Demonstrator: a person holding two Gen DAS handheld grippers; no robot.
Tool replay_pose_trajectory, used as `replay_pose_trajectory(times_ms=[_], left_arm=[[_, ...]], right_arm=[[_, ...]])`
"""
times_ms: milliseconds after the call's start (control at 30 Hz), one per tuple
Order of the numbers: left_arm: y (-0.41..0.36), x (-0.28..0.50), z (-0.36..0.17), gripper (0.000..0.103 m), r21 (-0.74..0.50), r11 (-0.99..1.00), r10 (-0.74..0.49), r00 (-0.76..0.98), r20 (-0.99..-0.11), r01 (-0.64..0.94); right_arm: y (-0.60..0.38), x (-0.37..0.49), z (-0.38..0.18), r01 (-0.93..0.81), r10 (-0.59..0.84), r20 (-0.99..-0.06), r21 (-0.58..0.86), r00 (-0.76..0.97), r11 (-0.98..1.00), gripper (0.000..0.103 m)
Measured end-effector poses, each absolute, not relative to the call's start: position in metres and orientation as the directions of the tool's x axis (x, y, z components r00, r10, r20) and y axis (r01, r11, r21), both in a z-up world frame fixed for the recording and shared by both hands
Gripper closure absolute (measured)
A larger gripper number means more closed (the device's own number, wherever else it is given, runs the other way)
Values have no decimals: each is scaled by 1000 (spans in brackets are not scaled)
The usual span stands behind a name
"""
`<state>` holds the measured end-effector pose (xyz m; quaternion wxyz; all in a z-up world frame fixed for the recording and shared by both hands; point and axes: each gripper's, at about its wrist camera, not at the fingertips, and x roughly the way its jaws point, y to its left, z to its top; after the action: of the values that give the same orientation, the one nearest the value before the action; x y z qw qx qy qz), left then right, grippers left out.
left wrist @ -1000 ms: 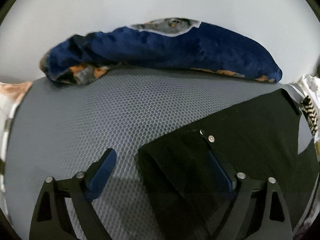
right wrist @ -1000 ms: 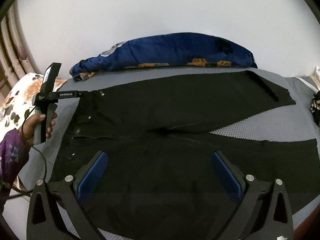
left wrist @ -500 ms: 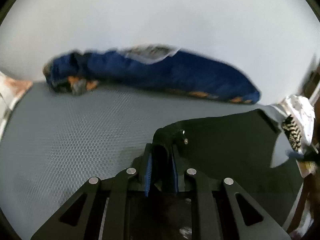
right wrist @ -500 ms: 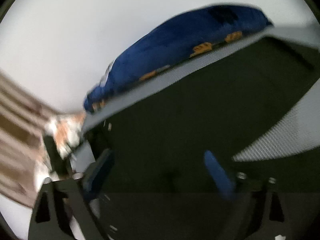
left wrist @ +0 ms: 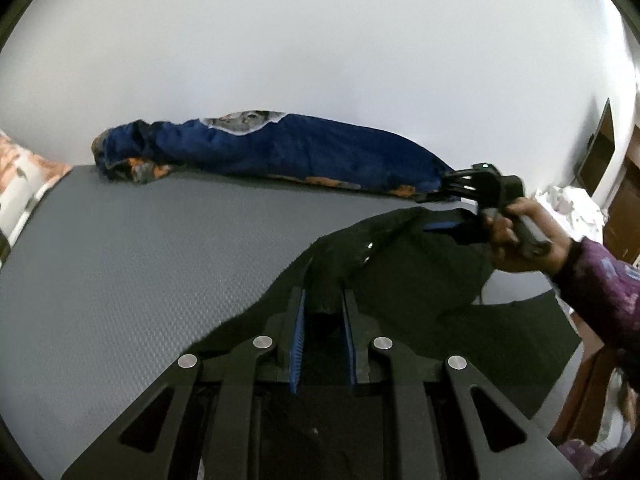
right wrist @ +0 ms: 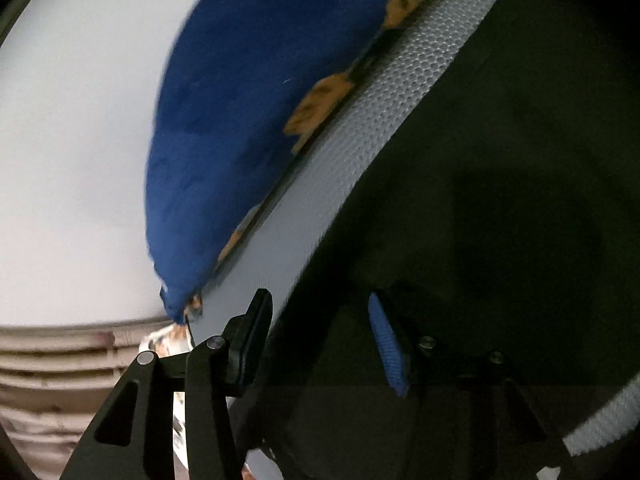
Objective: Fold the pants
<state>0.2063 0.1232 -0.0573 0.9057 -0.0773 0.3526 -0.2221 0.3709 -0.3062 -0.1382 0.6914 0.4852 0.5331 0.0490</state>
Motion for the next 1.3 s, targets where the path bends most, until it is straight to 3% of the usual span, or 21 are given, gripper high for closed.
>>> replay_pose_trajectory(times_ms=[133,200,233,267,600,1033,1300], left_arm=[[122,193,-61,86,-311,888,-460,643,-613,339],[120,190,-62,86,-315,886,-463,637,-617,340],[119,188,-63,86,-308,890,-456,639,-620,336],[119,188,-64,86,-308,891,-454,637,-623,334],[141,167,-68,86,-335,905,-423,620,-660,261],[159,104,-112,86,-314,937,-347,520,-781,154],[152,74,-126,83,-164,974,-224,530,-818,158]], right_arm=[[-304,377,-150,486,569,-704,708,426,512,54],[-299,379,-148,476,547,-731,682,408,556,72],[-294,376,-142,453,516,-763,647,390,614,95],[-289,372,-138,431,496,-780,624,381,652,97],[-282,249,-101,351,505,-710,691,490,631,97],[-272,97,-136,390,523,-689,720,502,574,97],[-278,69,-166,414,542,-669,742,509,527,97]])
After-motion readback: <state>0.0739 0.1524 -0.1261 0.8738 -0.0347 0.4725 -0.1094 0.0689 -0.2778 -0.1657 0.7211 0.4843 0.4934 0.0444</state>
